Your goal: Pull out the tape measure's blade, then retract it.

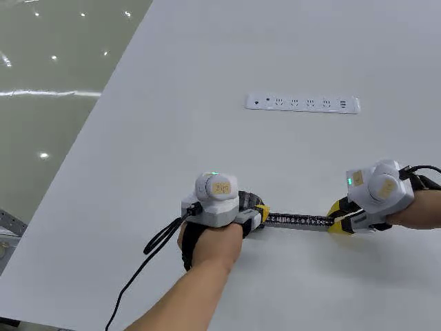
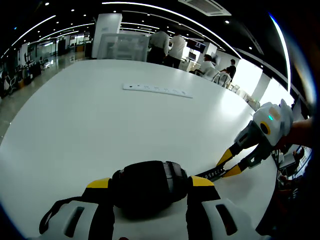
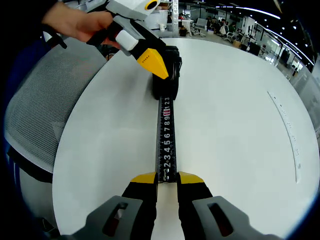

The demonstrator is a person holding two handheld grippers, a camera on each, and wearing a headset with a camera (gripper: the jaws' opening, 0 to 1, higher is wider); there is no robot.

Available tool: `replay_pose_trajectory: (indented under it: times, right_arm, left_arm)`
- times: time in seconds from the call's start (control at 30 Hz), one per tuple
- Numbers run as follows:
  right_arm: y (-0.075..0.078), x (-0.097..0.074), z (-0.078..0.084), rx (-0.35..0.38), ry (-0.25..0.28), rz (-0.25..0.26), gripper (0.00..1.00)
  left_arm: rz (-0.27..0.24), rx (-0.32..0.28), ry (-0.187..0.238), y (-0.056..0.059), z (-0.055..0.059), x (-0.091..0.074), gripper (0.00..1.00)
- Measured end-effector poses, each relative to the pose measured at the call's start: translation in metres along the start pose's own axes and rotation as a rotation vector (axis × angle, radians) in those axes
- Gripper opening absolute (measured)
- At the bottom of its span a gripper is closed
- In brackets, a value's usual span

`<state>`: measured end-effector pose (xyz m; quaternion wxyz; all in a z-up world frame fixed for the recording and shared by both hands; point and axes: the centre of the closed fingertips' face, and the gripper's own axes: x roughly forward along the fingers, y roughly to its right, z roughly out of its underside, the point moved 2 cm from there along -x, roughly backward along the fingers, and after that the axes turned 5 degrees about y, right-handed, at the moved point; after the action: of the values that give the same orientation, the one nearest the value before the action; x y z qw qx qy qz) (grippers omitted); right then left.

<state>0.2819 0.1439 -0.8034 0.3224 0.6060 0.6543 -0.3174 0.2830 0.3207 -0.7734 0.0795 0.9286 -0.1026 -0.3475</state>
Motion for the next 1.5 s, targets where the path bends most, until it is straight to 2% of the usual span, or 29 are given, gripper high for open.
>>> replay_pose_trajectory:
  times: [0.9, 1.2, 1.5]
  right_arm:
    - [0.003, 0.016, -0.014, 0.002, 0.032, -0.008, 0.11]
    - [0.001, 0.023, -0.023, 0.0, 0.051, -0.009, 0.11]
    - [-0.003, 0.023, -0.029, 0.006, 0.061, -0.008, 0.11]
  left_arm:
    - [0.011, -0.01, 0.002, 0.0, 0.0, -0.001, 0.54]
    - [0.012, -0.006, 0.004, 0.0, -0.001, -0.001, 0.54]
    - [0.011, -0.009, 0.006, 0.0, 0.0, -0.002, 0.54]
